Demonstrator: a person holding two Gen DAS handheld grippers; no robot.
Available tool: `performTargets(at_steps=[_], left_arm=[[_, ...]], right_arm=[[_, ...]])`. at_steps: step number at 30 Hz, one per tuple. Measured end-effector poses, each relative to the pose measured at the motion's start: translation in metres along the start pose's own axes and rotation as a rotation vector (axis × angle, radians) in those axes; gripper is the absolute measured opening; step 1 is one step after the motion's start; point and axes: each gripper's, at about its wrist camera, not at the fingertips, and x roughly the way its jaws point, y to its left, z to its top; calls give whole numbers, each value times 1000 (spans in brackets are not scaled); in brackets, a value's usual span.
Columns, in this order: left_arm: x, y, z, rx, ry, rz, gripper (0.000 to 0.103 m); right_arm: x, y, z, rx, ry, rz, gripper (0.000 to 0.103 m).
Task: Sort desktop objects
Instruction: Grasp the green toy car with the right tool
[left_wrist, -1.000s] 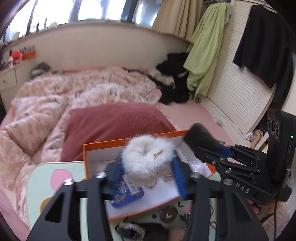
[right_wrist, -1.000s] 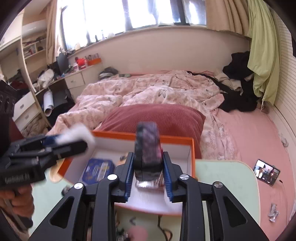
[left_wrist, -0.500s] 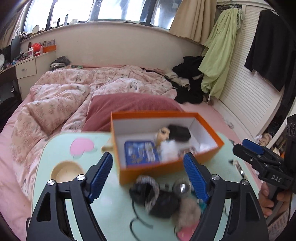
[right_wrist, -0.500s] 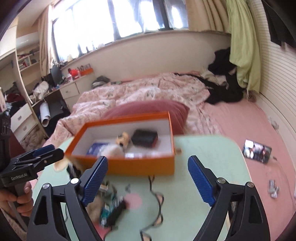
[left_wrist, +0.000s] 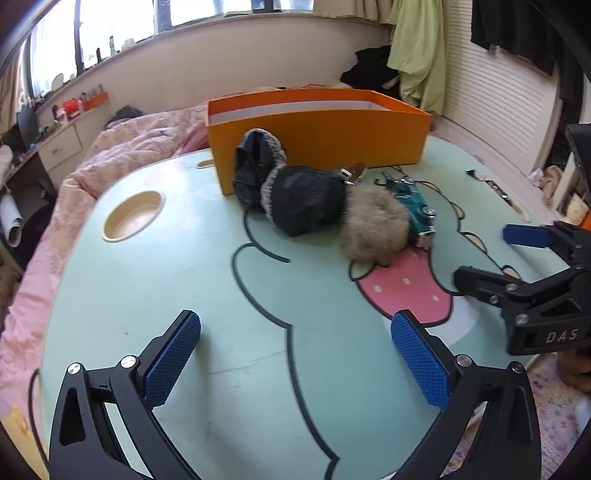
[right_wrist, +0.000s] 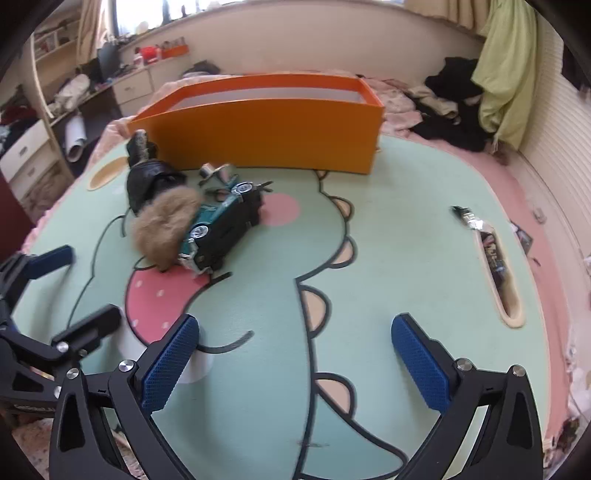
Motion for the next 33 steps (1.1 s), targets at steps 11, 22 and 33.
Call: performTargets(at_steps=[11, 22, 33], left_arm=[[0, 2, 0, 5, -4, -7, 103], [0, 1, -2, 7, -5, -7, 103], [1, 1, -2, 5, -6, -10, 103]], right_arm=[[0, -6, -5, -7, -19, 16, 103], [2, -6, -4, -16, -26, 21, 103], [-6, -23, 0, 95, -69, 66, 95]])
